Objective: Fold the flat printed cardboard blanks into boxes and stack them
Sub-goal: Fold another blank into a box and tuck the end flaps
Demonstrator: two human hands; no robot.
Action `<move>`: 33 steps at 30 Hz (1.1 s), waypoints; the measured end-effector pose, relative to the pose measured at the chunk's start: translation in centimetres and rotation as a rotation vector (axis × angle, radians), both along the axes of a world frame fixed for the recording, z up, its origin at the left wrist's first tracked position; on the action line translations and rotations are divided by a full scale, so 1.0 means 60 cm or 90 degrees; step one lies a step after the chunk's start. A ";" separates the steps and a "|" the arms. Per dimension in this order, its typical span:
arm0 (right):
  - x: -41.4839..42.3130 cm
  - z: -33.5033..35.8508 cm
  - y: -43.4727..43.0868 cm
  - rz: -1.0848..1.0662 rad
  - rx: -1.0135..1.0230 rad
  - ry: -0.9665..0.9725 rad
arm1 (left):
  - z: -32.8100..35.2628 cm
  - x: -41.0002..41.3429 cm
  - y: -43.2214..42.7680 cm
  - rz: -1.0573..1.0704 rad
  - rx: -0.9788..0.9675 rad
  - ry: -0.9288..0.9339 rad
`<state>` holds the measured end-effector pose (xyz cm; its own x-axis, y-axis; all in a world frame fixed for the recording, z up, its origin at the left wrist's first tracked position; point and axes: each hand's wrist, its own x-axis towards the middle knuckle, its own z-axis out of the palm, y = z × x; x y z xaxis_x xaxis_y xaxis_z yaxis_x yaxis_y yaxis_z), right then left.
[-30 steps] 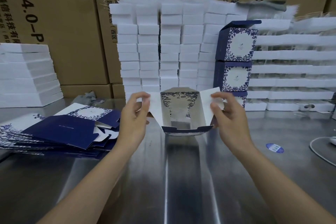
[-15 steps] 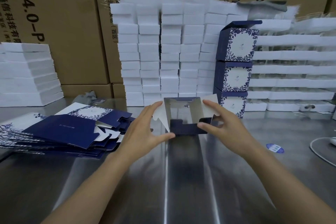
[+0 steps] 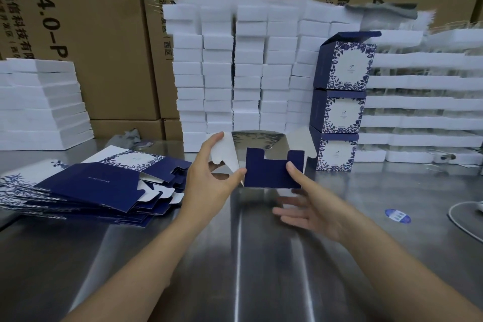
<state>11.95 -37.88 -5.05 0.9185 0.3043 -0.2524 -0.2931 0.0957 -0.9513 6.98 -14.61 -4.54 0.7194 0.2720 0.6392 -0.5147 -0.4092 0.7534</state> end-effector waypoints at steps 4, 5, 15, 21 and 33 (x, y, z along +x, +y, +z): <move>-0.004 -0.008 0.009 0.032 0.012 -0.012 | -0.003 -0.011 -0.015 0.004 0.088 -0.015; -0.005 -0.010 0.013 0.019 0.005 -0.015 | -0.005 -0.011 -0.019 -0.002 0.105 -0.016; -0.013 -0.018 0.037 -0.106 0.005 -0.067 | -0.009 -0.002 -0.026 0.061 0.097 -0.037; -0.015 -0.017 0.041 -0.158 0.033 -0.075 | -0.011 -0.010 -0.038 0.011 0.047 -0.038; -0.031 0.001 0.054 -0.199 0.071 -0.180 | -0.021 -0.005 -0.080 -0.157 -0.325 0.382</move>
